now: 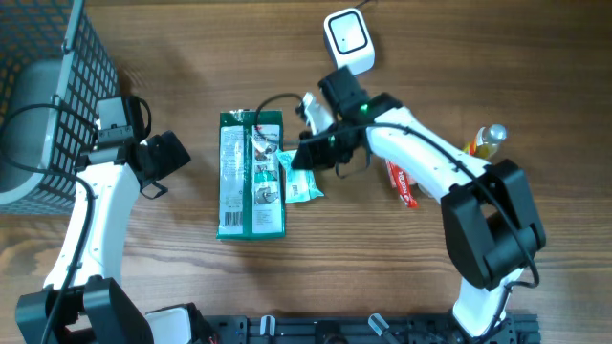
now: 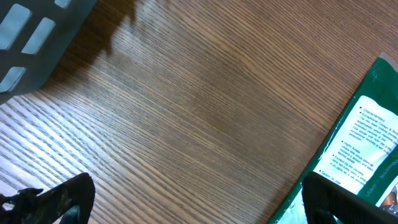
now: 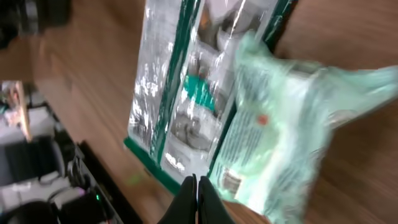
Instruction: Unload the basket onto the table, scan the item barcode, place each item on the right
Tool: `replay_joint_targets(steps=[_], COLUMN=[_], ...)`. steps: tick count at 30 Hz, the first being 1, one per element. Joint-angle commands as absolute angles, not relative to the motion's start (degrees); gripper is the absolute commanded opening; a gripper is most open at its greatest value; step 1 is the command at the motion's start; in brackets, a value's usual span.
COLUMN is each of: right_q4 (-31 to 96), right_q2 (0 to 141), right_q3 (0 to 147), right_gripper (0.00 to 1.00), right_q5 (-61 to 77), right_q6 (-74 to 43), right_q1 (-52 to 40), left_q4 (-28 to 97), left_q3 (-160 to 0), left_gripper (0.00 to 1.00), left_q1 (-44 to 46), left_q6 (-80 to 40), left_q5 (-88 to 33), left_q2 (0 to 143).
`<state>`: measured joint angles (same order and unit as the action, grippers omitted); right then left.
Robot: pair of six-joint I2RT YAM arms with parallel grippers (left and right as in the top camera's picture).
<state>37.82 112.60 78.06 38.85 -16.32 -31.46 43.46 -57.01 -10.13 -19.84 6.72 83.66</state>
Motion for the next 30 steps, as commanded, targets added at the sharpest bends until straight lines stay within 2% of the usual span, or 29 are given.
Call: replay_joint_targets(steps=[1, 6, 9, 14, 24, 30], right_q4=[29.4, 10.0, 3.7, 3.9, 7.5, 15.7], right_q2=[112.3, 113.2, 116.3, 119.2, 100.5, 103.0], right_q3=[70.3, 58.9, 55.5, 55.5, 55.5, 54.1], right_gripper=[0.04, 0.04, 0.04, 0.05, 0.04, 0.05], right_q5=[46.2, 46.3, 45.9, 46.0, 48.9, 35.8], right_q6=[-14.9, -20.0, -22.9, -27.2, -25.5, -25.7], right_q1=[-32.0, -31.9, -31.9, -32.2, -32.2, -32.2], left_q4=[43.3, 43.3, 43.3, 43.3, 43.3, 43.3], left_q3=[-57.8, -57.8, -57.8, -57.8, -57.8, -57.8], left_gripper=[1.00, 1.00, 1.00, 1.00, 1.00, 1.00], left_q1=[-10.4, -10.4, -10.4, -10.4, -10.4, -10.4], left_q6=[-19.8, -19.8, -19.8, -19.8, -19.8, -19.8], left_q5=[6.7, 6.7, 6.7, 6.7, 6.7, 6.7], left_q2=[83.0, 83.0, 83.0, 83.0, 83.0, 83.0])
